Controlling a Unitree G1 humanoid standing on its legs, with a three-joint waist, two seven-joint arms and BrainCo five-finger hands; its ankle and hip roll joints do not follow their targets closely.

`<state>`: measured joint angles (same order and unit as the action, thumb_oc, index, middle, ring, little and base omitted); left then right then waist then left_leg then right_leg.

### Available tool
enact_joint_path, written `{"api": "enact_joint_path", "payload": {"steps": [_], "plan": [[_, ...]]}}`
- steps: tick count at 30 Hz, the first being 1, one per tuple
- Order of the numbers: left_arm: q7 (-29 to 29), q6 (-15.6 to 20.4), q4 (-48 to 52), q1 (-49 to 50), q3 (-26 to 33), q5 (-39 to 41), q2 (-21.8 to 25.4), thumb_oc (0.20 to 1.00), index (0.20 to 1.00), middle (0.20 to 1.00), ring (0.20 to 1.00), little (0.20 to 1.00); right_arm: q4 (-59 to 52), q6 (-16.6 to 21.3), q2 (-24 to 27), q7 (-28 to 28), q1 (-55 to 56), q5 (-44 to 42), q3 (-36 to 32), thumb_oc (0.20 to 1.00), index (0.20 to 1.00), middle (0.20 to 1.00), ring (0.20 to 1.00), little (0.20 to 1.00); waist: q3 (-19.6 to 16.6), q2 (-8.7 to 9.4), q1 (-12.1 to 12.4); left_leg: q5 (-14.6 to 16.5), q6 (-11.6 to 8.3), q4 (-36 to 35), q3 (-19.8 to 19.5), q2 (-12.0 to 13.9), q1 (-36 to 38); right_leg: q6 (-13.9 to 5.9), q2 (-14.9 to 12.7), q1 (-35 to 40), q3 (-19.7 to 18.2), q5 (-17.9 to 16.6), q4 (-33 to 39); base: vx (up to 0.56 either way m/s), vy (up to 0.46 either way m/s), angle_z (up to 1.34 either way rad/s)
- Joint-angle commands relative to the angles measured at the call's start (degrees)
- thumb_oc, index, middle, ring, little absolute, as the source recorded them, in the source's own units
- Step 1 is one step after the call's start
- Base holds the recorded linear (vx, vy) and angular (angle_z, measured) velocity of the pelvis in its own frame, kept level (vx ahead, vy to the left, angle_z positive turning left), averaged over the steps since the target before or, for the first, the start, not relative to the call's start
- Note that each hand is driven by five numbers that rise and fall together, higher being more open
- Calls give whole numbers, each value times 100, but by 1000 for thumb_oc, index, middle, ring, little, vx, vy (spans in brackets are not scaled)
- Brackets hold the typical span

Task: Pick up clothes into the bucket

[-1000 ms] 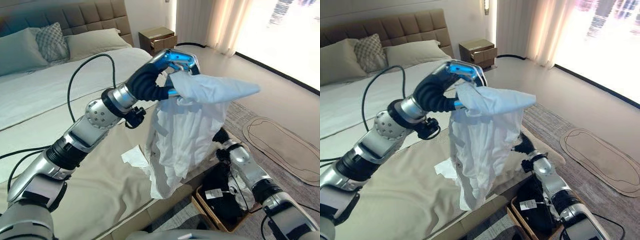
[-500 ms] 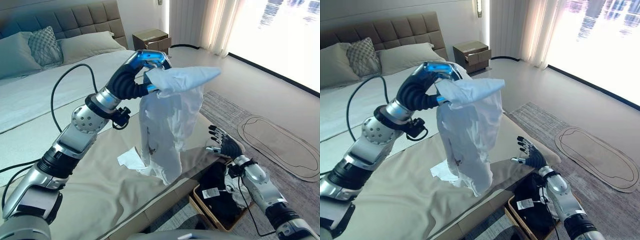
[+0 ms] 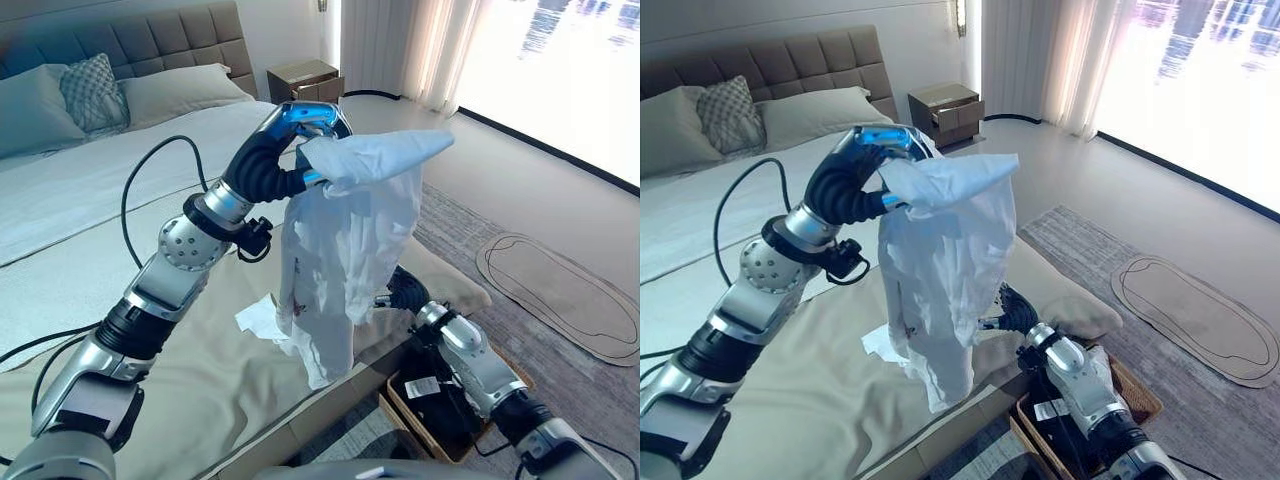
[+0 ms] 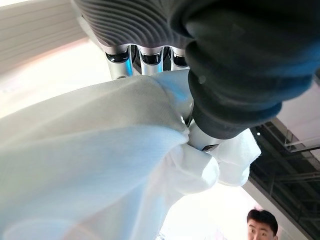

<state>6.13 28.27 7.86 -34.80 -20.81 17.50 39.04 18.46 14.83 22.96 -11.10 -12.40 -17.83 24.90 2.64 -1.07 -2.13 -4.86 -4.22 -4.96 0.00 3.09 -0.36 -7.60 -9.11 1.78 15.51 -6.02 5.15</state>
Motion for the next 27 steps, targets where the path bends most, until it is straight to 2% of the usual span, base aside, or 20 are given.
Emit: {"api": "enact_joint_path", "payload": {"steps": [1, 5, 9, 12, 13, 19, 27], "plan": [[-205, 130, 67, -305, 320, 159, -18, 200, 200, 200, 200, 200, -68, 319, -149, 523, -583, 543, 37, 1000, 1000, 1000, 1000, 1000, -145, 270, 66, 162, -37, 77, 117, -45, 70, -363, -220, 28, 6, -119, -54, 0, 0, 0], [-195, 131, 239, -396, 212, 147, -84, 200, 200, 200, 200, 200, -28, 301, -242, 632, -723, 817, 180, 1000, 1000, 1000, 1000, 1000, -148, 262, 76, 168, -29, 79, 127, -53, 72, -357, -229, 34, -2, -117, -49, 0, 0, 0], [-180, 121, 281, -490, 95, 186, -245, 200, 200, 200, 200, 200, -256, 268, -292, 439, -911, 901, 519, 1000, 1000, 1000, 1000, 1000, -134, 264, 80, 171, -23, 82, 127, -58, 76, -343, -224, 31, -24, -111, -53, 0, 1, -2], [-158, 108, 284, -522, 41, 209, -296, 200, 200, 200, 200, 200, -416, 227, -336, 96, -990, 472, 736, 1000, 1000, 1000, 1000, 1000, -118, 269, 86, 164, -21, 89, 120, -65, 67, -340, -225, 30, -15, -108, -55, 0, 0, -1], [-68, 92, 288, -509, 13, 292, -323, 200, 200, 200, 200, 200, -538, 173, -364, -326, -1065, -2, 925, 1000, 1000, 1000, 1000, 1000, -109, 283, 103, 164, -22, 88, 109, -65, 68, -336, -223, 33, -25, -102, -52, 0, 0, 0], [213, 68, 160, -432, 4, 679, -330, 200, 200, 200, 200, 200, -576, 86, -273, -785, -1121, -829, 1001, 1000, 1000, 1000, 1000, 1000, -110, 293, 119, 162, -23, 92, 97, -65, 75, -338, -231, 51, -8, -94, -53, 0, 0, 0], [661, -2, 14, -388, -59, 1227, -451, 200, 200, 200, 200, 200, -452, -79, -171, -1358, -1208, -1276, 1179, 1000, 1000, 1000, 1000, 1000, -132, 320, 141, 180, -26, 92, 83, -65, 108, -338, -232, 82, 9, -92, -58, 0, 0, 0]]}}
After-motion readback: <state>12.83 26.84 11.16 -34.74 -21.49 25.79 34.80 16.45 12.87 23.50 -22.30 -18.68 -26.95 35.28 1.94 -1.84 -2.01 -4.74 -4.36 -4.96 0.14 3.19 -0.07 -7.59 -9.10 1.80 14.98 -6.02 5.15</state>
